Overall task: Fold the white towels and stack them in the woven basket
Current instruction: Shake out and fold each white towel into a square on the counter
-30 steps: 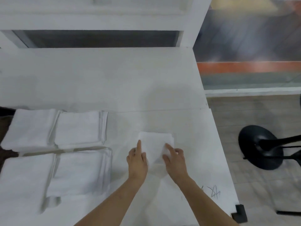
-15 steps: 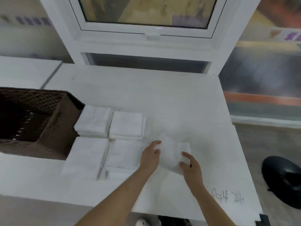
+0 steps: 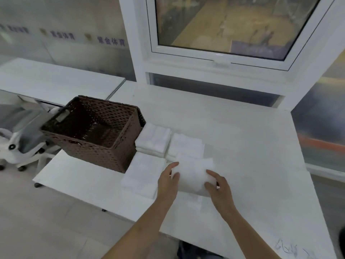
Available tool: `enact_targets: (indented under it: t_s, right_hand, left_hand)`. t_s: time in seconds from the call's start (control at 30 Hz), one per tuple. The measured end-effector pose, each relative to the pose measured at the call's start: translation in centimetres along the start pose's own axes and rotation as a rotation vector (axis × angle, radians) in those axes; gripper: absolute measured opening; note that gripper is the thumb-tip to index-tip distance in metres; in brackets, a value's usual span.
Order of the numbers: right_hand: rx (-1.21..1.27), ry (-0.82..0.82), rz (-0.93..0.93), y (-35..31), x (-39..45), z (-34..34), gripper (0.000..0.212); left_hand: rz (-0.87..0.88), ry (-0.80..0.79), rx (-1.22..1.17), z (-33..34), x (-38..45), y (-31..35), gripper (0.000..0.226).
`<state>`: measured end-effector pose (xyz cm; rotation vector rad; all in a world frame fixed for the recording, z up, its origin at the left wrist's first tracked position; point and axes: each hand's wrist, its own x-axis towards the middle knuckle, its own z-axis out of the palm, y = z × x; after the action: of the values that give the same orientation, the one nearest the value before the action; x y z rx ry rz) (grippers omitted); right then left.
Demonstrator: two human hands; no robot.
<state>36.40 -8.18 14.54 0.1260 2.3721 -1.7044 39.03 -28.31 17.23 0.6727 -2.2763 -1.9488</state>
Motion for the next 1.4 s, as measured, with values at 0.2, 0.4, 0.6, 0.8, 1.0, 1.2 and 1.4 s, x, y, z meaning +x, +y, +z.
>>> enact_targets:
  t_s: [0.2, 0.4, 0.6, 0.8, 1.0, 1.2, 1.4]
  right_hand:
    - [-0.014, -0.124, -0.033, -2.2, 1.4, 5.6, 0.042]
    - [-0.029, -0.2, -0.039, -3.2, 2.9, 10.1, 0.04]
    - [-0.181, -0.289, -0.084, -4.6, 7.1, 13.3, 0.044]
    - [-0.365, -0.487, -0.202, -6.5, 13.1, 17.7, 0.049]
    - [-0.614, -0.771, -0.32, -7.3, 17.3, 21.0, 0.053]
    - [-0.71, -0.734, -0.371, -4.6, 16.9, 22.6, 0.056]
    - [-0.668, -0.693, -0.374, -4.7, 16.8, 22.3, 0.051]
  left_hand:
    - [-0.036, 0.129, -0.015, -5.8, 1.0, -1.0, 0.035]
    - [-0.072, 0.163, 0.039, -10.2, 3.1, -2.1, 0.035]
    - [-0.184, 0.126, 0.125, -13.4, 5.4, -2.7, 0.032]
    - [-0.354, 0.124, 0.014, -15.0, 5.7, -4.8, 0.048]
    - [-0.415, 0.082, 0.026, -14.1, 4.2, -7.6, 0.036]
    - [-0.408, 0.049, 0.116, -13.9, 3.4, -8.7, 0.03]
    - [-0.387, 0.171, 0.068, -13.4, 3.3, -8.2, 0.019]
